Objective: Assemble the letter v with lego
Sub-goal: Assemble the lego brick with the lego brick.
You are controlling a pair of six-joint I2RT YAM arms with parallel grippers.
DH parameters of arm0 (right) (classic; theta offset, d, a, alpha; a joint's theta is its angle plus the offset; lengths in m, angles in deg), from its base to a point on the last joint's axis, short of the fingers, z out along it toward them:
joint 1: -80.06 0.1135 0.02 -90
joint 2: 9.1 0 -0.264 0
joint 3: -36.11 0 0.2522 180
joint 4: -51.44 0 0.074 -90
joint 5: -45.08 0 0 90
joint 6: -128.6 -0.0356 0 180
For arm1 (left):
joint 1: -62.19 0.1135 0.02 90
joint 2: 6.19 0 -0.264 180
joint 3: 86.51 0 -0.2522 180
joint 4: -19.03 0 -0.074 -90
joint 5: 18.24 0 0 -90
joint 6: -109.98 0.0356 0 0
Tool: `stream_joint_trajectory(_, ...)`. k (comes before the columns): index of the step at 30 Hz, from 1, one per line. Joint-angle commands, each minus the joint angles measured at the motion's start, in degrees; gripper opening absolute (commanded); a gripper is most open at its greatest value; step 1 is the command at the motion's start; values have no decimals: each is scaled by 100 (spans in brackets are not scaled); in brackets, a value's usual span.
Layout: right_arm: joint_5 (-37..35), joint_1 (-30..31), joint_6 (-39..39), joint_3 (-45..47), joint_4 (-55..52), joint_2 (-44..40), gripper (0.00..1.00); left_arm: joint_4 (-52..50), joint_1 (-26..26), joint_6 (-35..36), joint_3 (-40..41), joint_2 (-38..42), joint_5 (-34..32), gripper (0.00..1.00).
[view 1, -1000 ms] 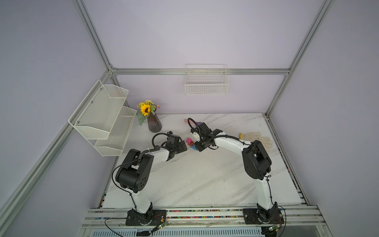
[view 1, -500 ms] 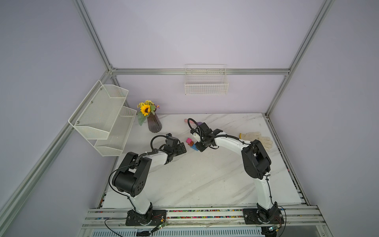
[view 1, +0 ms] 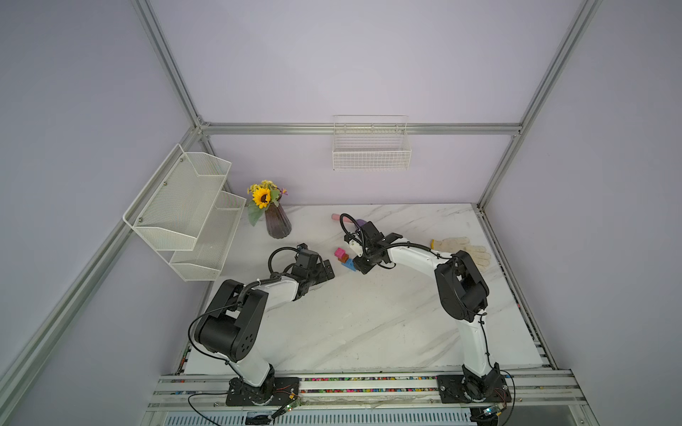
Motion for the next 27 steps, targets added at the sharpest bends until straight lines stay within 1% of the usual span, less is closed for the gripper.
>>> stream_joint_trajectory(1, 161, -28, 174, 200, -12, -24, 0, 21, 2, -32, 51, 290, 108, 100)
stream_joint_trajectory(4, 210, -30, 154, 170, -32, -4, 0, 33, 3, 5, 117, 413, 209, 100)
stream_joint_trajectory(10, 166, -33, 152, 164, -111, 4, 0, 160, -14, 0, 395, 783, 671, 100)
stream_joint_trajectory(14, 76, -33, 200, 200, -193, 2, 0, 201, -40, -27, 684, 1226, 963, 100)
stream_joint_trajectory(16, 49, -35, 208, 203, -209, 19, 0, 216, -49, -33, 828, 1585, 1120, 100)
stream_joint_trajectory(22, 45, -28, 187, 331, -206, 79, 0, 154, -102, -112, 1190, 2298, 1415, 100)
stream_joint_trajectory(27, -38, -28, 200, 431, -212, 149, 0, 52, -150, -187, 1349, 2692, 1645, 100)
